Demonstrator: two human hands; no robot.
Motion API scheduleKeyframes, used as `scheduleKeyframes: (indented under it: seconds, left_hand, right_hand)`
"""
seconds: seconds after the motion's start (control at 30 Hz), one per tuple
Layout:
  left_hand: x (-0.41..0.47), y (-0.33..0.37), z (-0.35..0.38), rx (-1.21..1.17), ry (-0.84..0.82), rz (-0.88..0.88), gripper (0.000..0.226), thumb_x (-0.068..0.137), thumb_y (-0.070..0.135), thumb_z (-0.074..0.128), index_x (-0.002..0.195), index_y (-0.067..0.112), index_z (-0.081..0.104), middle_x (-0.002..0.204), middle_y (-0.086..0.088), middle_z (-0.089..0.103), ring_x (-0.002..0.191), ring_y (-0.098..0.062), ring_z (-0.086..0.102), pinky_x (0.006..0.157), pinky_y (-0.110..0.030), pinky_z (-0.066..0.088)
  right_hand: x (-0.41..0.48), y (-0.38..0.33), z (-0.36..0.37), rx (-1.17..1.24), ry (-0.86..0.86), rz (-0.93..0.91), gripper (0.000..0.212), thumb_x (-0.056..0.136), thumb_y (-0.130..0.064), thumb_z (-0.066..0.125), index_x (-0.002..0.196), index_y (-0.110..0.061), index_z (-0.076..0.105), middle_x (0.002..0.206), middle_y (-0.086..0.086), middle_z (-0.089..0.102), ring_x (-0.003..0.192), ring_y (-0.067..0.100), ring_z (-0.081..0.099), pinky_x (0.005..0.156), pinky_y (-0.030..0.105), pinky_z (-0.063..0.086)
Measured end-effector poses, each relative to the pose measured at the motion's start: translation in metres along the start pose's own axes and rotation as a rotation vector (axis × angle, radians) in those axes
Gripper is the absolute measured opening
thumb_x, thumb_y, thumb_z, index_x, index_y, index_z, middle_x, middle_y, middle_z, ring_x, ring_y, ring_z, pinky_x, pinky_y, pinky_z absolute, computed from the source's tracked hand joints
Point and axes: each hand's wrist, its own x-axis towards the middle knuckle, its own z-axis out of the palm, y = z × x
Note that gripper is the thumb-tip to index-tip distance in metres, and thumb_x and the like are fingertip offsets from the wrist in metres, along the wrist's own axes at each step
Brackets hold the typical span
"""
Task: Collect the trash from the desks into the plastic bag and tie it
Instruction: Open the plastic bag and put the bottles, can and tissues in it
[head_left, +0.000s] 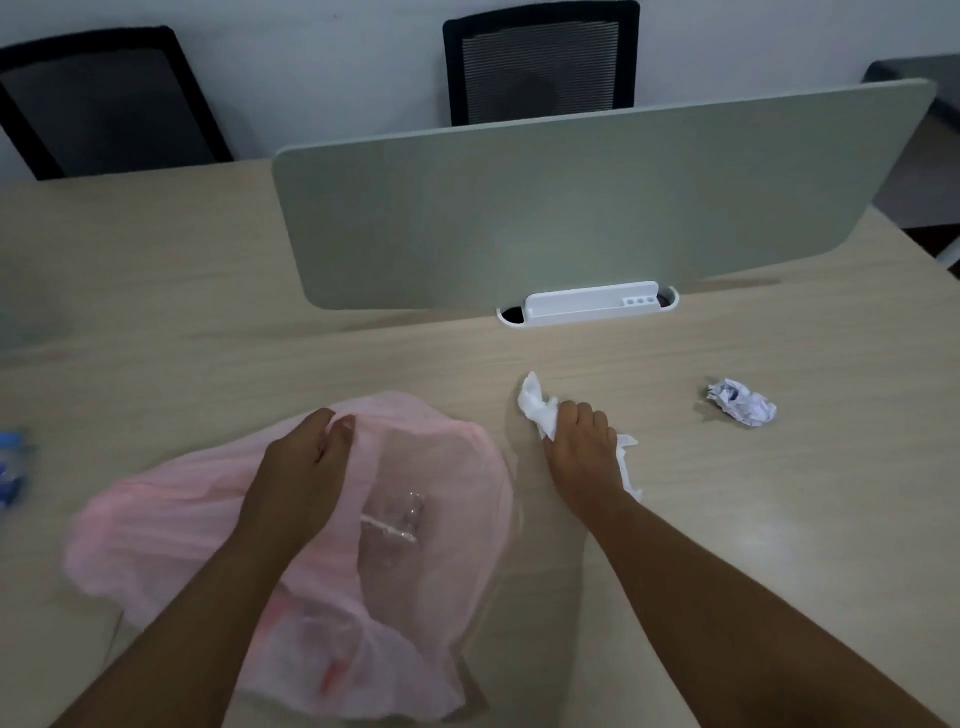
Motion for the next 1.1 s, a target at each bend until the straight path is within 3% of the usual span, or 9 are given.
scheduleKeyframes:
  seconds: [0.1, 0.17, 0.4, 0.57, 0.63, 0.7, 0.77, 0.97, 1.1]
  left_hand:
    - [-0.001, 0.007, -0.016, 0.034, 0.006, -0.016, 0.036, 0.101, 0.042, 0.039, 0.073, 0.020, 0.045, 0.064, 0.000, 0.053, 0.063, -0.023, 0.052, 0.056, -0.034, 0.039]
    - [-0.002, 0.015, -0.027, 0.093, 0.046, -0.039, 0.037, 0.101, 0.043, 0.036, 0.077, 0.017, 0.047, 0.072, -0.007, 0.058, 0.070, -0.032, 0.055, 0.062, -0.039, 0.043]
    - [-0.007, 0.019, -0.076, 0.178, 0.069, -0.051, 0.040, 0.103, 0.042, 0.032, 0.082, 0.012, 0.048, 0.075, -0.010, 0.057, 0.071, -0.033, 0.054, 0.060, -0.037, 0.040]
    - [-0.013, 0.005, -0.101, 0.134, 0.088, -0.027, 0.038, 0.101, 0.043, 0.035, 0.071, 0.020, 0.039, 0.068, -0.003, 0.053, 0.064, -0.026, 0.051, 0.055, -0.034, 0.034]
    - [-0.014, 0.000, -0.105, 0.131, 0.080, -0.018, 0.038, 0.101, 0.044, 0.035, 0.072, 0.019, 0.040, 0.067, -0.003, 0.054, 0.063, -0.025, 0.052, 0.054, -0.034, 0.035]
    - [-0.014, -0.003, -0.106, 0.102, 0.054, 0.009, 0.037, 0.100, 0.043, 0.036, 0.071, 0.020, 0.040, 0.066, -0.001, 0.053, 0.060, -0.022, 0.050, 0.052, -0.033, 0.034]
    - [-0.012, -0.002, -0.101, 0.043, 0.022, 0.050, 0.037, 0.100, 0.041, 0.038, 0.068, 0.023, 0.038, 0.063, 0.002, 0.050, 0.057, -0.018, 0.047, 0.051, -0.032, 0.031]
    - [0.008, 0.020, -0.055, -0.059, -0.086, 0.156, 0.028, 0.097, 0.037, 0.042, 0.071, 0.030, 0.042, 0.060, 0.003, 0.046, 0.059, -0.023, 0.045, 0.054, -0.034, 0.034]
    - [0.019, 0.048, -0.016, -0.037, -0.168, 0.216, 0.025, 0.098, 0.035, 0.038, 0.076, 0.023, 0.038, 0.061, -0.001, 0.047, 0.063, -0.029, 0.046, 0.056, -0.037, 0.034]
  right_hand:
    - [-0.013, -0.013, -0.023, 0.280, 0.064, -0.112, 0.033, 0.091, -0.025, 0.034, 0.088, -0.004, 0.059, 0.075, 0.010, 0.053, 0.066, 0.027, 0.052, 0.060, 0.039, 0.044]
    - [-0.030, -0.031, -0.044, 0.480, 0.127, -0.217, 0.037, 0.087, -0.034, 0.040, 0.084, -0.002, 0.058, 0.078, 0.014, 0.056, 0.067, 0.030, 0.052, 0.061, 0.039, 0.046]
    - [-0.078, -0.115, -0.090, 0.477, 0.007, -0.598, 0.020, 0.084, -0.021, 0.057, 0.096, -0.004, 0.059, 0.090, 0.015, 0.058, 0.079, 0.032, 0.054, 0.070, 0.042, 0.044]
    - [-0.073, -0.178, -0.107, 0.403, -0.231, -0.729, 0.050, 0.090, -0.038, 0.054, 0.132, -0.013, 0.042, 0.133, 0.015, 0.043, 0.120, 0.035, 0.040, 0.099, 0.046, 0.036]
    - [-0.074, -0.186, -0.106, 0.351, -0.293, -0.750, 0.068, 0.086, -0.054, 0.053, 0.142, -0.021, 0.032, 0.151, 0.013, 0.026, 0.140, 0.039, 0.019, 0.112, 0.055, 0.022]
    - [-0.075, -0.180, -0.102, 0.331, -0.304, -0.745, 0.079, 0.083, -0.064, 0.049, 0.148, -0.029, 0.022, 0.160, 0.009, 0.011, 0.147, 0.038, 0.000, 0.117, 0.059, 0.006]
    - [-0.075, -0.162, -0.098, 0.356, -0.286, -0.705, 0.085, 0.080, -0.073, 0.045, 0.150, -0.036, 0.016, 0.162, 0.006, 0.008, 0.148, 0.035, -0.003, 0.117, 0.056, 0.002]
    - [-0.074, -0.067, -0.100, 0.281, -0.179, -0.430, 0.077, 0.075, -0.068, 0.055, 0.141, -0.031, 0.042, 0.137, 0.006, 0.046, 0.125, 0.032, 0.040, 0.101, 0.043, 0.035]
    - [-0.062, 0.008, -0.088, 0.214, -0.141, -0.137, 0.074, 0.075, -0.075, 0.048, 0.137, -0.034, 0.043, 0.141, 0.005, 0.042, 0.128, 0.034, 0.036, 0.102, 0.045, 0.033]
